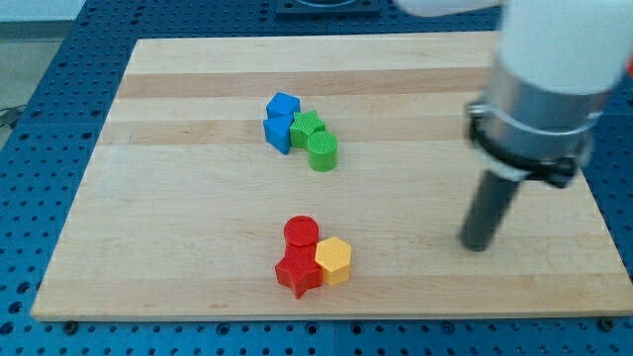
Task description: Push yellow heart diagonally bottom right to the green circle
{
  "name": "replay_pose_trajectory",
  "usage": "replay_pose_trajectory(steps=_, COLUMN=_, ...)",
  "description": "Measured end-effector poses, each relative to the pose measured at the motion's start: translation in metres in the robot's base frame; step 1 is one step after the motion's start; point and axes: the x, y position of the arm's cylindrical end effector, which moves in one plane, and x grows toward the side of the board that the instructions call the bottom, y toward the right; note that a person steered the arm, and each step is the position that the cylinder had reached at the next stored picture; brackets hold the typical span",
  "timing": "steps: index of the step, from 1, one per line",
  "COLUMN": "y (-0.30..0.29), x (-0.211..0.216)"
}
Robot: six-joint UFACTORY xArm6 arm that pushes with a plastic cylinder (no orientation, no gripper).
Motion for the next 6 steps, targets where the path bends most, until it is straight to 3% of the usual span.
replay_pose_trajectory(steps=1, y=0.059, x=-0.023)
replay_pose_trajectory(steps=2, y=0.062, x=-0.031)
replay_pose_trajectory(steps=3, y=0.062, x=-0.127)
replay_pose_trajectory(steps=4, y=0.062, x=-0.165)
replay_pose_trajectory(steps=6, y=0.064, x=-0.173)
